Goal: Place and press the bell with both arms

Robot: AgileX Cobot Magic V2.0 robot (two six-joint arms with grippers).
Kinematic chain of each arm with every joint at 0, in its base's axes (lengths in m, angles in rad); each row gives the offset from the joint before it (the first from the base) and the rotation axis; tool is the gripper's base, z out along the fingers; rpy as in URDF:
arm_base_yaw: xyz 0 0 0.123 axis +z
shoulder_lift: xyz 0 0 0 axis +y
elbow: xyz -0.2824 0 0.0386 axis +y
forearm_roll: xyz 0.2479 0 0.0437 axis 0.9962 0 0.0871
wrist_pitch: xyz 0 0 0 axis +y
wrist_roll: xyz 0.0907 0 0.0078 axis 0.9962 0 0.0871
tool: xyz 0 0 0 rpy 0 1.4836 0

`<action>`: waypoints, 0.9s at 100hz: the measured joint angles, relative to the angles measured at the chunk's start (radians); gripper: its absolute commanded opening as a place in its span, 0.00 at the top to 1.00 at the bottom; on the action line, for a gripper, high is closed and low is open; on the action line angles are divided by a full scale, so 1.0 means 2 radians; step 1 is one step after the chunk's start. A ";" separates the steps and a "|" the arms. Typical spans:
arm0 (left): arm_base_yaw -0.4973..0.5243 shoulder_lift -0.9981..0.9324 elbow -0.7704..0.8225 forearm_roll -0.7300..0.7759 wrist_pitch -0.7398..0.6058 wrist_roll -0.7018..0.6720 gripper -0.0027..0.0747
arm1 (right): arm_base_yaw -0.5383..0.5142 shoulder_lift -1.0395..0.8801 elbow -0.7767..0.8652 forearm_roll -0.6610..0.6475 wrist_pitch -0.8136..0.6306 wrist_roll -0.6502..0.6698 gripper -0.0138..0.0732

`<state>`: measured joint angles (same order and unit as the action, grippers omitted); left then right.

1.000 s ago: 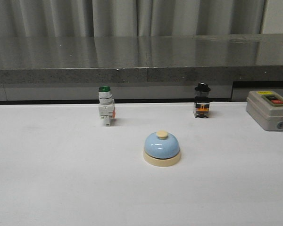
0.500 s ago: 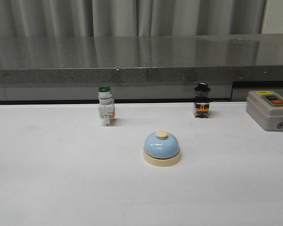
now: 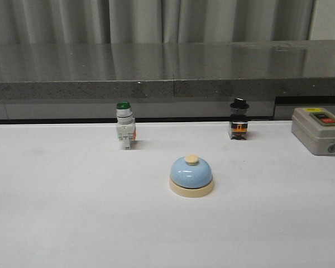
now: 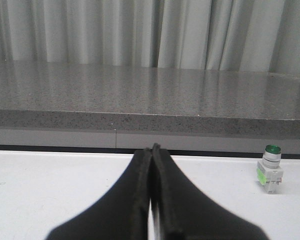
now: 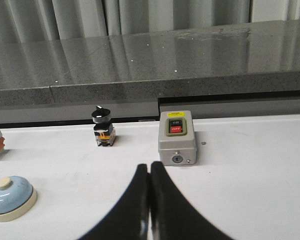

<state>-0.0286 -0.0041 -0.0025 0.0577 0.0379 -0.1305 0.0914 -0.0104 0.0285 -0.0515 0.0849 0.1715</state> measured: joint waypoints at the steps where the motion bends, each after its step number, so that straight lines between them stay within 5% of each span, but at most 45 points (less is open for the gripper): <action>1: 0.000 0.000 0.000 0.000 0.000 0.000 0.99 | 0.000 0.000 0.000 0.000 0.000 0.000 0.92; 90: 0.000 0.000 0.000 0.000 0.000 0.000 0.99 | 0.000 0.000 -0.022 0.002 -0.022 0.003 0.92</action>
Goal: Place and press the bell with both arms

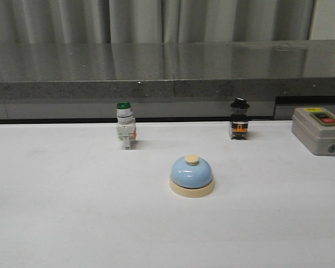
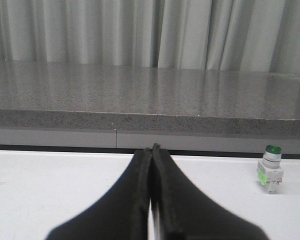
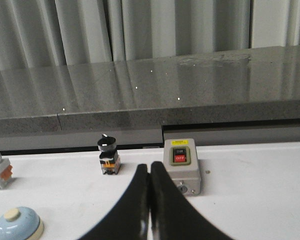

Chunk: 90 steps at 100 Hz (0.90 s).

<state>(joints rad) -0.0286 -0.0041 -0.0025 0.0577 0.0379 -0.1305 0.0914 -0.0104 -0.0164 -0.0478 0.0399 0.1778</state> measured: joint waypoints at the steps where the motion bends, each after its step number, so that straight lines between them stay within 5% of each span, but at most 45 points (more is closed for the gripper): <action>1: 0.000 0.000 0.000 0.000 0.000 0.000 0.99 | 0.000 0.000 -0.004 0.000 0.003 0.002 0.92; 53: 0.000 0.000 0.000 -0.001 0.000 0.000 0.99 | 0.000 0.215 -0.236 0.004 0.285 0.007 0.92; 90: 0.000 0.000 0.000 -0.001 0.000 0.000 0.99 | 0.000 0.368 -0.304 0.016 0.344 0.007 0.92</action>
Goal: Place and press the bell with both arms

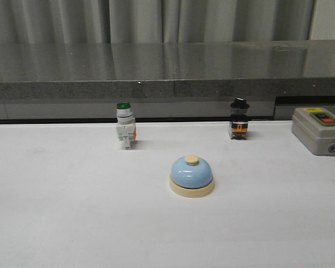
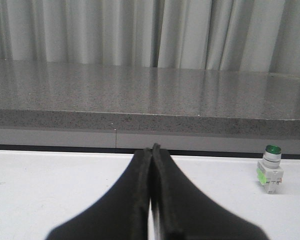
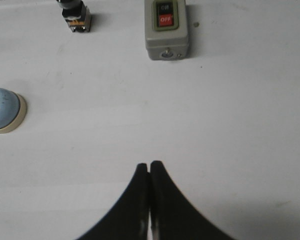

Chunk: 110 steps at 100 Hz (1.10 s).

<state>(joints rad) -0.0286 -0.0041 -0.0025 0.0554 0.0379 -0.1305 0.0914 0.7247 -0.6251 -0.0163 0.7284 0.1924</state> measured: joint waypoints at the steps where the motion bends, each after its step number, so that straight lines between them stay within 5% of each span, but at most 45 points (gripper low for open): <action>1: 0.000 0.000 0.000 0.000 0.000 0.000 0.99 | 0.000 0.004 0.000 0.002 0.000 0.000 0.92; 59: 0.000 0.000 0.000 0.000 0.000 0.000 0.99 | 0.099 0.178 -0.011 0.022 -0.095 0.000 0.92; 110: 0.000 0.000 0.000 0.000 0.000 0.000 0.99 | 0.192 0.378 -0.161 0.024 -0.117 0.000 0.92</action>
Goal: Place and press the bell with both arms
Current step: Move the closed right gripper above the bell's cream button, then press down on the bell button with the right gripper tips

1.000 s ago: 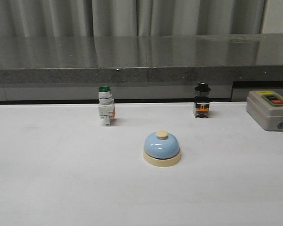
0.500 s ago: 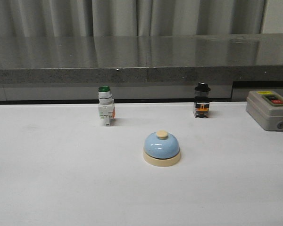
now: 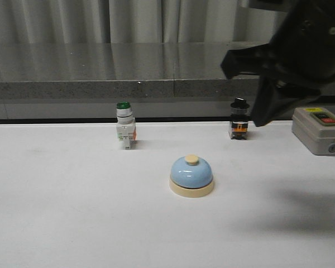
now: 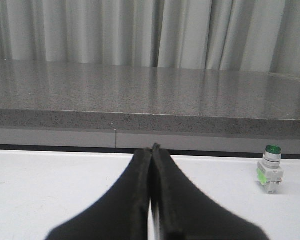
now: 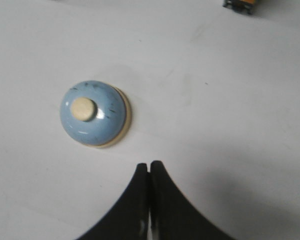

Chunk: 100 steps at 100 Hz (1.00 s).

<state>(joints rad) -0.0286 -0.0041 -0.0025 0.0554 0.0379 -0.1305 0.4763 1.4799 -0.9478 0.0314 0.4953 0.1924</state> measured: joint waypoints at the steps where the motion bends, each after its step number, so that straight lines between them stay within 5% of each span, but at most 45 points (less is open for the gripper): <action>1: 0.000 0.000 0.000 0.000 0.000 0.000 0.99 | 0.001 0.005 -0.004 0.000 0.000 0.000 0.92; 48: 0.000 0.000 0.000 0.000 0.000 0.000 0.99 | 0.051 0.134 -0.104 0.001 -0.003 0.000 0.92; 100: 0.000 0.000 0.000 0.000 0.000 0.000 0.99 | 0.051 0.159 -0.111 0.001 -0.012 0.000 0.92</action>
<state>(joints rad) -0.0286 -0.0041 -0.0025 0.0554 0.0379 -0.1305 0.5788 1.7987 -1.1688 0.0340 0.4720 0.1924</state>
